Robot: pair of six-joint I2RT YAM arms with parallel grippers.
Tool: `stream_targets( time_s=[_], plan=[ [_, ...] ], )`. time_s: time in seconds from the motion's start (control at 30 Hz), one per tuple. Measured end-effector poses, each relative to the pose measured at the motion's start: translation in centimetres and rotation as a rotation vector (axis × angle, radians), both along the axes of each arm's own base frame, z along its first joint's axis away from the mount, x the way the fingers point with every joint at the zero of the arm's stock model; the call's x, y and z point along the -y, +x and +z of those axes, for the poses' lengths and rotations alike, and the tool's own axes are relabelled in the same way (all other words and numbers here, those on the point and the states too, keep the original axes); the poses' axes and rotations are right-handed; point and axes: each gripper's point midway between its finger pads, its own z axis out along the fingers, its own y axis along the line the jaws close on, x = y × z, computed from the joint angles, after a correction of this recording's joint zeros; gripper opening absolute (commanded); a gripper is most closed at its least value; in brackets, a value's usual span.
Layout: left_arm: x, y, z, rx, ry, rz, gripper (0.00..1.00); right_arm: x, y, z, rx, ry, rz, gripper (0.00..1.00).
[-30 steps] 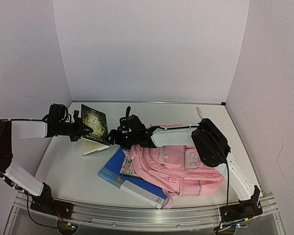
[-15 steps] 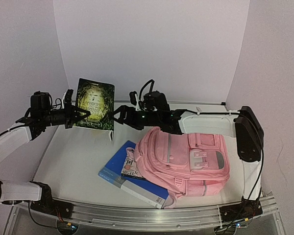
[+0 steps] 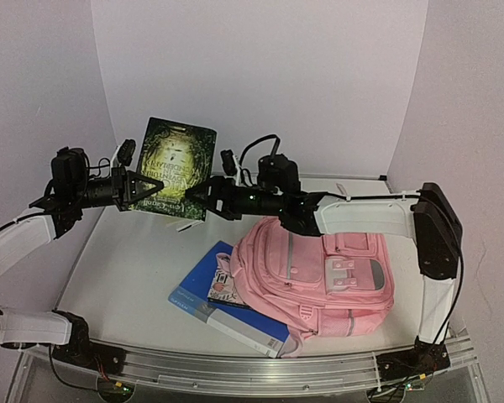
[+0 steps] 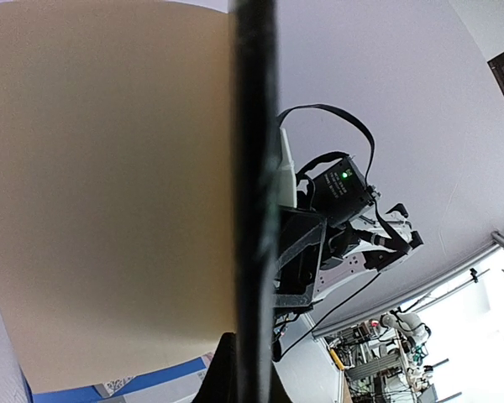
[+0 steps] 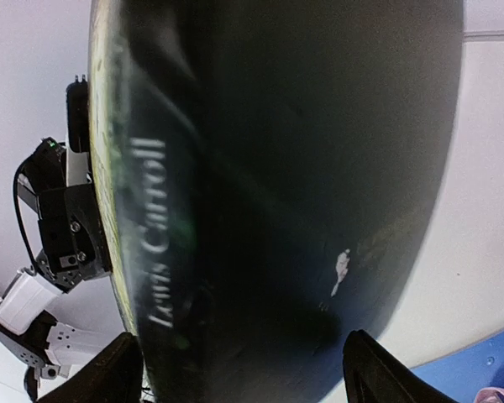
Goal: Pack the student bag
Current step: Pick up the book from the center of the board.
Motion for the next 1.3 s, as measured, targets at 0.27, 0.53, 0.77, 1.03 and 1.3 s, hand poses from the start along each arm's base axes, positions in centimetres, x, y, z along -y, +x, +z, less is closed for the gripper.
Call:
stream_targets(
  time_s=[0.27, 0.53, 0.77, 1.03, 1.3],
  plan=[
    [0.8, -0.3, 0.3, -0.003, -0.022, -0.052, 0.02, 0.5, -1.4, 2.0, -0.001, 0.104, 0.037, 0.26],
    [1.2, -0.4, 0.5, 0.031, -0.011, -0.078, 0.52, 1.1, -2.2, 3.6, 0.002, 0.151, 0.043, 0.01],
    [0.9, -0.5, 0.9, 0.068, 0.083, -0.015, 0.88, 2.4, -2.0, 2.5, 0.012, 0.100, -0.023, 0.00],
    [-2.5, 1.9, 1.8, 0.153, 0.301, 0.240, 0.96, 6.7, -1.3, 2.8, 0.124, -0.128, -0.181, 0.00],
    [-1.3, 3.0, 0.5, 0.159, 0.400, 0.128, 0.98, 11.3, -4.6, -0.3, 0.186, -0.429, -0.066, 0.00]
  ],
)
